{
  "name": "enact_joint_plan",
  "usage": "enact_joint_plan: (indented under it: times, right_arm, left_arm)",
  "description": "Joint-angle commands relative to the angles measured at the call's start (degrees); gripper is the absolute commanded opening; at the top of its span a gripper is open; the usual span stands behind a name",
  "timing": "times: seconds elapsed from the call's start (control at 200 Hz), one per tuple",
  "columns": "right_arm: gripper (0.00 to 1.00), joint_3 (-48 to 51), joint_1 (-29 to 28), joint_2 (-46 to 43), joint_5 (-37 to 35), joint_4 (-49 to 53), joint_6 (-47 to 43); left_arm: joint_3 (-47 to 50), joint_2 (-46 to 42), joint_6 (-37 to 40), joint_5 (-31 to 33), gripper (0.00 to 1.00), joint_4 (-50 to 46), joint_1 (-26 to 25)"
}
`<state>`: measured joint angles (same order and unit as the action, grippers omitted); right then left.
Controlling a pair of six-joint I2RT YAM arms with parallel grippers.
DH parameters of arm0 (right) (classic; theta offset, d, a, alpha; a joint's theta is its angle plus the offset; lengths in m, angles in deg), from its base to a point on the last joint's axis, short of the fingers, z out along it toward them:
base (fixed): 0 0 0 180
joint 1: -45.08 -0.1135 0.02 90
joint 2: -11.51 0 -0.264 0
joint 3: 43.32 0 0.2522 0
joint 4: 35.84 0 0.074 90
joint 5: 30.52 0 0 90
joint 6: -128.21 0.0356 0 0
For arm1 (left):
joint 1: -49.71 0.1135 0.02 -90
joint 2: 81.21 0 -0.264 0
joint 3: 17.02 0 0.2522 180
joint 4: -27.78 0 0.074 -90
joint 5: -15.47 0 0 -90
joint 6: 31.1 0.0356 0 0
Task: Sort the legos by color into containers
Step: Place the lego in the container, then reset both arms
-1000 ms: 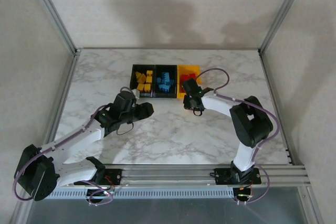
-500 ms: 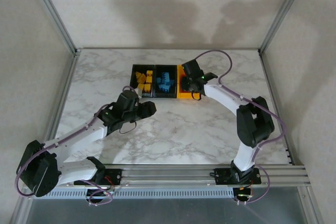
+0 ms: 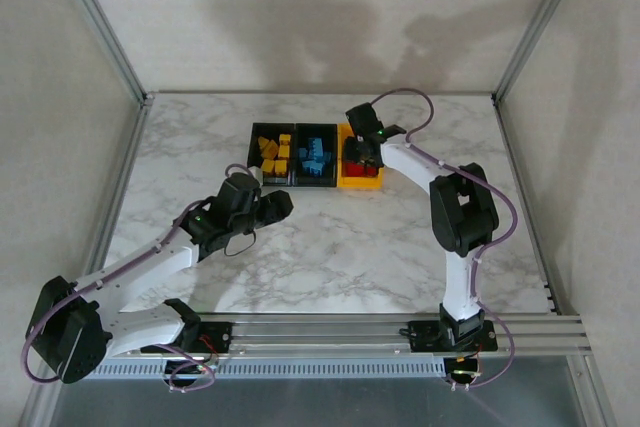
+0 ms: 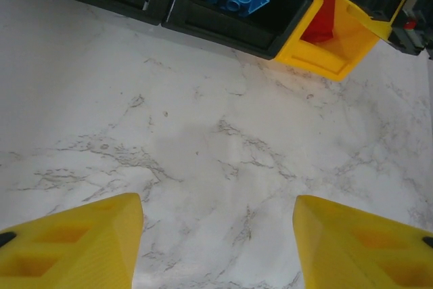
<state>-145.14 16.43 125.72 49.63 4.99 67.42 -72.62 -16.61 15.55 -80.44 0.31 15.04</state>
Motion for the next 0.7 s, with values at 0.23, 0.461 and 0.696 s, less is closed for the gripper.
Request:
enact_joint_plan:
  times: [0.23,0.461,0.696]
  right_arm:
    - [0.99,8.7,1.1,-14.4,-6.1,-5.1,-4.4]
    - [0.99,21.4,5.6,-26.8,-18.4,-12.9,-7.0]
    - [0.99,53.9,7.8,-47.2,-31.3,-52.6,-26.7]
  left_arm:
    - [-7.3,0.9,4.8,20.0,1.00,-5.8,3.5]
    - [-3.8,-3.6,18.7,36.0,1.00,5.3,9.4]
    - [9.9,-5.7,32.2,41.8,1.00,25.2,20.6]
